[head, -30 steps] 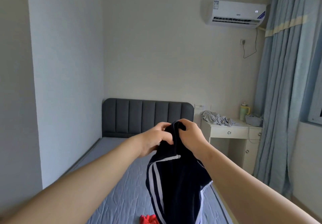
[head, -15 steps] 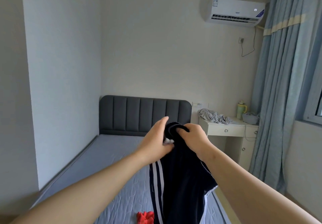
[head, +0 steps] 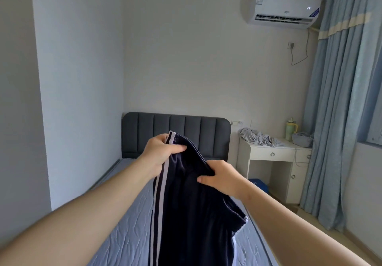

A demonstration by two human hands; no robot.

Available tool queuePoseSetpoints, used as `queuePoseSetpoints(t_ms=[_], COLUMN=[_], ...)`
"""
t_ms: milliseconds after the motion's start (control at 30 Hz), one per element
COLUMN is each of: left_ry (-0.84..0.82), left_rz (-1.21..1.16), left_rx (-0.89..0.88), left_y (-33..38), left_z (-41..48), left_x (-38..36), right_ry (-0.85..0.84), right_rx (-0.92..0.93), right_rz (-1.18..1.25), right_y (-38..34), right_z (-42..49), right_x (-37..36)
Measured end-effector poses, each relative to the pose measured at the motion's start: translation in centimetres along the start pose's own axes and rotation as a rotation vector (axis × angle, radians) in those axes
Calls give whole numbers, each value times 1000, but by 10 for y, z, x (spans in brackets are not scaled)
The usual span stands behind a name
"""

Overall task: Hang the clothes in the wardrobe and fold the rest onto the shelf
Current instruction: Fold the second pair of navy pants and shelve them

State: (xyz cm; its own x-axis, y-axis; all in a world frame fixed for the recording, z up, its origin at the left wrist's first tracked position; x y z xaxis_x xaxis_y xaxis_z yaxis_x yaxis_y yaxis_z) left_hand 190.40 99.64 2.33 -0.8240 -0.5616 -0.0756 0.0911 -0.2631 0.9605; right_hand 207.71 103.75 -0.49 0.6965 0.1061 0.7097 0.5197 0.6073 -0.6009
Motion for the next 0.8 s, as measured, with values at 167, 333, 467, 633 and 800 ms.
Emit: queuePoseSetpoints(t_ms=[167, 333, 467, 633, 800], left_ry=[28, 81, 87, 143, 39], left_rz=[-143, -124, 280, 195, -45], left_rx=[26, -80, -217, -175, 12], left_y=[21, 41, 41, 59, 103], left_z=[13, 24, 23, 32, 42], left_x=[17, 39, 53, 65, 70], right_ry=[-191, 5, 553, 686, 659], right_rx=[-118, -230, -336, -367, -270], right_rz=[-137, -57, 180, 691, 912], right_y=[21, 39, 45, 28, -15], right_z=[-6, -1, 5, 24, 51], right_x=[-17, -6, 35, 55, 89])
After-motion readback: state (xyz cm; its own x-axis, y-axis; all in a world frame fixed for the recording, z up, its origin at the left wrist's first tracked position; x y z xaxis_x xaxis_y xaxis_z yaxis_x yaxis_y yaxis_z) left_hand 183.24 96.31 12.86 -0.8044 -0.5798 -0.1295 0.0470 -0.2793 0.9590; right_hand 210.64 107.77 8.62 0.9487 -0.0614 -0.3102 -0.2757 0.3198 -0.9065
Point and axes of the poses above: each hand's wrist, its own z-axis towards the middle knuckle, its own x-axis out of the back of the hand, y = z × x, the point moved 5 cm from there along z, towards the middle knuckle, and after that the axes turned 10 degrees about y, right-handed, at the moved point
